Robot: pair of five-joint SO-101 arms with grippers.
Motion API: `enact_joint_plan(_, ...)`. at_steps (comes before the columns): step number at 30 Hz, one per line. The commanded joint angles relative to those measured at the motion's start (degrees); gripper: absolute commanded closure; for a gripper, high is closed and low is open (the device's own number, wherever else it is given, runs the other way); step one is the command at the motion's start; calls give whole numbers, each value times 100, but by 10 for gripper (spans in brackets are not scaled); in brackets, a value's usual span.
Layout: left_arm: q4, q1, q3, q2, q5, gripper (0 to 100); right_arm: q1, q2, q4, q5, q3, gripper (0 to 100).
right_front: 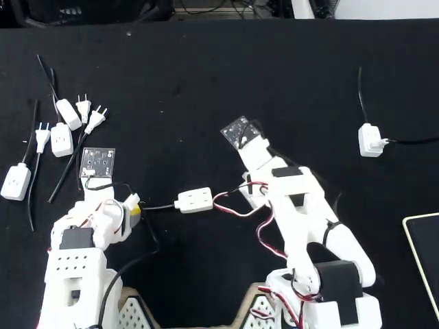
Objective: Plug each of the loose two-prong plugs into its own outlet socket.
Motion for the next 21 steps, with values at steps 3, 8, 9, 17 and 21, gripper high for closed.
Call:
enact_joint_plan(3, -62, -48, -48, -88, 26, 734, -44, 321, -352, 9, -303, 989)
enact_joint_plan(8, -62, -48, -48, -88, 26, 734, -88, -277, 633, -70, -497, 988)
enact_joint_plan(9, -70, -48, -48, -88, 26, 734, -88, -549, 958, -202, -593, 988)
enact_joint_plan(17, 167, 4, -927, -70, 79, 734, -712, -2536, 1873, -949, -541, 988)
enact_joint_plan(21, 185, 31, -1613, -79, 88, 734, -1829, -2774, 1477, -1240, -400, 988)
